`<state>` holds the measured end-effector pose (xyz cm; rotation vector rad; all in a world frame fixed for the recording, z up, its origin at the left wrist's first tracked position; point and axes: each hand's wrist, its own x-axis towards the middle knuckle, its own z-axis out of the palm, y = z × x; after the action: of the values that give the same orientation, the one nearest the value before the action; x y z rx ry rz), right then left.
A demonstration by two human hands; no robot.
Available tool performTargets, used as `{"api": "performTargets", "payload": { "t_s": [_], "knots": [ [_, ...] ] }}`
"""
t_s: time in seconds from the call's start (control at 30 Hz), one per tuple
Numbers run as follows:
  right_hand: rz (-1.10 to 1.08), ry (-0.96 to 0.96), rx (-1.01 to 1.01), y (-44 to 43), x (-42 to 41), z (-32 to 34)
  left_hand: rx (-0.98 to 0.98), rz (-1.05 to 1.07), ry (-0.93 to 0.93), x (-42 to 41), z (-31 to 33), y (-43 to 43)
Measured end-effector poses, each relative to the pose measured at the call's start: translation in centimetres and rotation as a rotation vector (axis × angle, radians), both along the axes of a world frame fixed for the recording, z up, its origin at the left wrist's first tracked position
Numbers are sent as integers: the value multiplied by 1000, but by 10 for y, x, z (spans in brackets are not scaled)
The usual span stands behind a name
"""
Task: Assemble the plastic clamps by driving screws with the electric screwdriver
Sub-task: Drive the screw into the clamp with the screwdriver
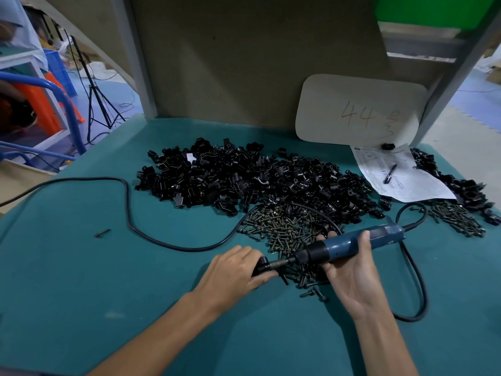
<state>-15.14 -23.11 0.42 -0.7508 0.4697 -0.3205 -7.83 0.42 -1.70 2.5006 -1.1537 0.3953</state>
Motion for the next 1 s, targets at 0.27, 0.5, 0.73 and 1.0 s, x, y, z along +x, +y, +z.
{"api": "performTargets", "payload": {
  "t_s": [0.27,0.5,0.73,1.0],
  "knots": [
    [-9,-6,4,4,-1,7,-25,-5,18,-1,2,0],
    [-124,-15,-74,-16,-4,17,-221,49,122,-1,2,4],
    [-137,686,-1148,-41,-34,19,-348,120,298,5,4,-8],
    [-125,624,-1519,-17,-51,34,-392,8,275,-12,19,-67]
  ]
}}
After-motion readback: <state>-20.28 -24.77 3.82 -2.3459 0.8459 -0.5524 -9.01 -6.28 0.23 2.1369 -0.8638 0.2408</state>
